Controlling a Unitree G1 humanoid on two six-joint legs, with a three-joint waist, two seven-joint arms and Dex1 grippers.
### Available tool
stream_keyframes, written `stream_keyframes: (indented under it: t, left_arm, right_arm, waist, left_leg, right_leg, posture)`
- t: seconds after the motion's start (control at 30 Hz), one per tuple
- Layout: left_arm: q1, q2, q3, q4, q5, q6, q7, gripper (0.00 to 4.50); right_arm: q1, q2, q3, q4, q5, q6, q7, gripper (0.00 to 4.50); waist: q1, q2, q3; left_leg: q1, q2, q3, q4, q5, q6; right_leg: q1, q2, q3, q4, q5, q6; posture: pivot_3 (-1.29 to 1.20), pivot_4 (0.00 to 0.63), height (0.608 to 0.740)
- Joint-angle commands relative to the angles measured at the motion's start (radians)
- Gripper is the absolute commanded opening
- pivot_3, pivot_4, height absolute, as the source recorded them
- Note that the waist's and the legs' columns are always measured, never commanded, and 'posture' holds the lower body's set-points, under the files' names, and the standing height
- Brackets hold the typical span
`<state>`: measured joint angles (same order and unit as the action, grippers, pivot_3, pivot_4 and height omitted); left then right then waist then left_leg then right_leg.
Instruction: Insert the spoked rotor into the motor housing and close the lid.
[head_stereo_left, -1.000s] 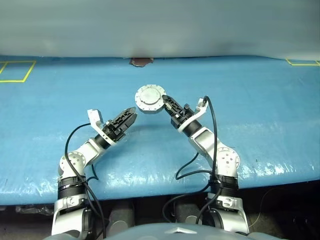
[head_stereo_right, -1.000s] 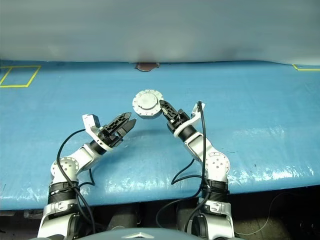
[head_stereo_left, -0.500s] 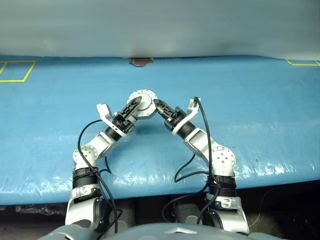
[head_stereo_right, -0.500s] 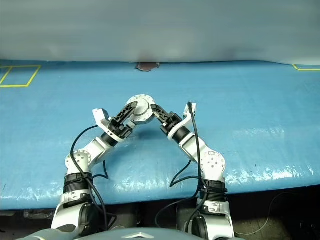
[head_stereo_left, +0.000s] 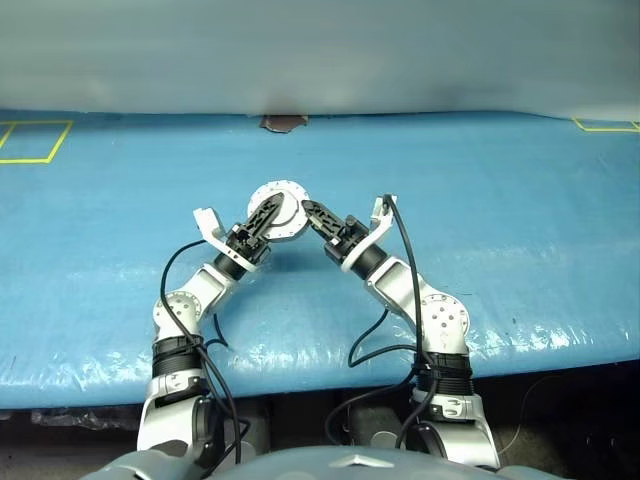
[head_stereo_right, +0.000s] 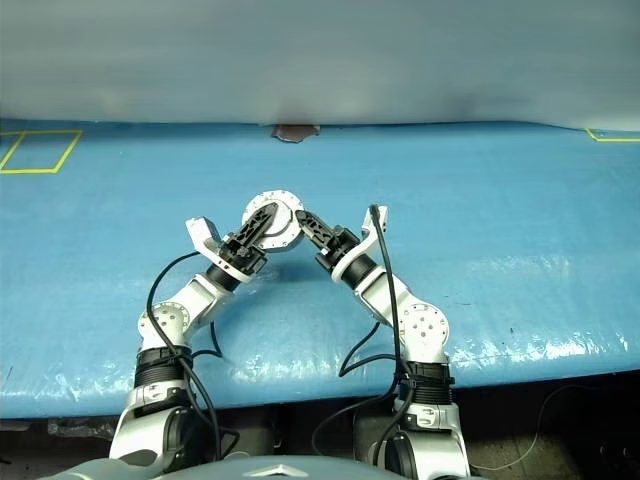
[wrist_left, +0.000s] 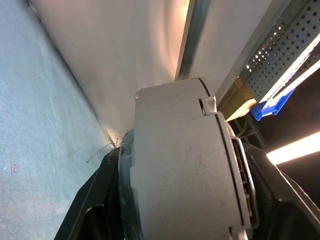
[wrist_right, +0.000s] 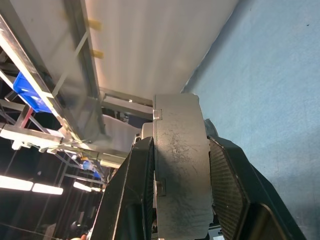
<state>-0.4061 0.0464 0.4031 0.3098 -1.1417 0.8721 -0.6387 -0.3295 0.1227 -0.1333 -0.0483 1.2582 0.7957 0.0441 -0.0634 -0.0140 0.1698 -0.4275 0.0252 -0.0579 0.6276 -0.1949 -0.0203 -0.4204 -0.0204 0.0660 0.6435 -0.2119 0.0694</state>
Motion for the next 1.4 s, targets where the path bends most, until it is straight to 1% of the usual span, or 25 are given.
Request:
stream_keyframes:
  t: [0.03,0.07,0.13,0.2,0.23,0.27,0.4,0.5,0.57,0.63,0.77,0.93,1.07,1.13,1.3,1.4]
  left_arm:
    - [0.0,0.017,0.008,-0.024,0.0,-0.003,0.007,2.61]
    - [-0.001,0.016,0.011,-0.023,-0.001,-0.004,0.014,2.61]
    - [-0.003,0.012,0.016,-0.021,-0.003,-0.009,0.021,2.61]
    - [-0.005,0.01,0.021,-0.019,-0.004,-0.015,0.025,2.61]
    - [-0.005,0.009,0.025,-0.019,-0.004,-0.019,0.03,2.61]
    - [-0.005,0.009,0.028,-0.018,-0.004,-0.026,0.035,2.61]
    - [-0.003,0.004,0.052,-0.024,0.026,-0.095,0.065,2.61]
    - [-0.027,-0.007,0.126,0.003,0.067,-0.252,0.156,2.61]
    - [-0.043,-0.003,0.174,0.031,0.095,-0.349,0.232,2.61]
    - [-0.053,0.008,0.197,0.057,0.121,-0.409,0.28,2.61]
    - [-0.083,0.024,0.22,0.111,0.178,-0.5,0.34,2.61]
    - [-0.127,0.041,0.211,0.168,0.243,-0.556,0.403,2.61]
    - [-0.107,0.06,0.176,0.134,0.309,-0.572,0.424,3.76]
    - [-0.092,0.073,0.167,0.106,0.338,-0.582,0.458,4.46]
    - [-0.028,0.124,0.178,0.032,0.398,-0.607,0.516,4.49]
    - [0.018,0.152,0.203,-0.025,0.416,-0.623,0.551,4.49]
  right_arm:
    - [0.015,0.043,0.018,-0.059,0.024,-0.013,0.064,1.23]
    - [0.018,0.037,0.027,-0.068,-0.006,-0.03,0.075,1.23]
    - [0.021,0.037,0.03,-0.07,-0.03,-0.045,0.086,1.96]
    - [0.022,0.043,0.028,-0.07,-0.056,-0.068,0.076,2.51]
    - [0.021,0.05,0.026,-0.072,-0.079,-0.092,0.064,2.89]
    - [0.02,0.054,0.023,-0.071,-0.1,-0.114,0.057,3.17]
    - [0.016,0.065,0.002,-0.066,-0.136,-0.19,0.041,3.17]
    - [0.02,0.069,-0.031,-0.049,-0.166,-0.255,-0.001,3.17]
    - [0.035,0.061,-0.036,-0.058,-0.16,-0.26,-0.002,3.17]
    - [0.049,0.059,-0.036,-0.074,-0.153,-0.259,0.0,3.17]
    - [0.076,0.063,-0.034,-0.105,-0.144,-0.258,-0.002,3.17]
    - [0.095,0.069,-0.023,-0.126,-0.139,-0.258,-0.003,3.17]
    - [0.09,0.069,-0.02,-0.123,-0.142,-0.256,-0.019,3.21]
    - [0.087,0.067,-0.024,-0.12,-0.14,-0.257,-0.024,3.21]
    - [0.08,0.062,-0.036,-0.105,-0.14,-0.26,-0.048,3.21]
    - [0.068,0.053,-0.04,-0.085,-0.139,-0.248,-0.061,3.21]
  waist:
    - [0.0,0.0,0.0]
    - [0.0,0.0,0.0]
    - [0.0,0.0,0.0]
    - [0.0,0.0,0.0]
    - [0.0,0.0,0.0]
    - [0.0,0.0,0.0]
    - [0.001,0.0,0.0]
    - [0.002,0.0,0.0]
    - [0.0,0.0,0.0]
    - [-0.001,0.0,0.0]
    - [0.01,0.0,0.0]
    - [0.024,-0.001,0.0]
    - [0.022,-0.001,-0.001]
    - [0.02,-0.001,-0.001]
    - [0.001,-0.001,-0.001]
    - [0.001,-0.001,-0.001]
  left_leg:
    - [0.0,0.0,0.0,0.0,0.0,0.0]
    - [0.0,0.0,0.0,0.0,0.0,0.0]
    - [0.0,0.0,0.0,0.0,0.0,0.0]
    - [0.0,0.0,0.0,0.0,0.0,0.0]
    - [0.0,0.0,0.0,0.0,0.0,0.0]
    - [0.0,0.0,0.0,0.0,0.0,0.0]
    - [0.0,0.0,0.0,0.0,0.0,0.0]
    - [0.0,0.0,0.0,0.001,0.0,0.0]
    - [0.0,0.0,0.0,0.001,0.0,0.0]
    - [-0.001,0.0,0.0,0.001,0.0,0.0]
    - [-0.003,0.0,0.0,0.0,0.0,0.0]
    - [-0.003,-0.002,0.0,0.003,0.0,0.0]
    - [-0.002,-0.001,0.0,0.003,0.0,0.0]
    - [-0.002,-0.001,0.0,0.003,0.0,0.0]
    - [-0.001,0.0,0.001,0.002,0.0,0.0]
    - [-0.001,0.0,0.001,0.002,0.0,0.0]
  right_leg:
    - [0.0,0.0,0.0,0.0,0.0,0.0]
    - [0.0,0.0,0.0,0.0,0.0,0.0]
    - [0.0,0.0,0.0,0.0,0.0,0.0]
    - [0.0,0.0,0.0,0.0,0.0,0.0]
    - [0.0,0.0,0.0,0.0,0.0,0.0]
    - [0.0,0.0,0.0,0.0,0.0,0.0]
    - [0.0,0.0,0.0,0.0,0.0,0.0]
    - [0.0,0.0,0.0,0.0,0.0,0.001]
    - [0.0,0.0,0.0,0.0,0.001,0.0]
    - [-0.001,0.0,0.001,0.0,0.001,0.0]
    - [-0.002,0.0,0.0,0.0,0.001,0.0]
    - [-0.002,-0.001,0.001,0.0,0.002,0.002]
    - [-0.001,-0.001,0.001,0.001,0.002,0.002]
    - [-0.001,0.0,0.001,0.001,0.002,0.001]
    - [-0.001,0.0,0.001,0.001,0.004,-0.001]
    - [-0.001,0.0,0.001,0.001,0.005,-0.003]
  posture:
    - [0.0,0.15,0.74]
    - [0.0,0.15,0.74]
    - [0.0,0.15,0.74]
    - [0.0,0.15,0.74]
    - [0.0,0.15,0.74]
    - [0.0,0.15,0.74]
    - [0.0,0.15,0.74]
    - [0.0,0.15,0.74]
    - [0.0,0.15,0.74]
    - [0.0,0.15,0.74]
    - [0.0,0.15,0.74]
    - [0.0,0.15,0.74]
    - [0.0,0.15,0.74]
    - [0.0,0.15,0.74]
    - [0.0,0.15,0.74]
    - [0.0,0.15,0.74]
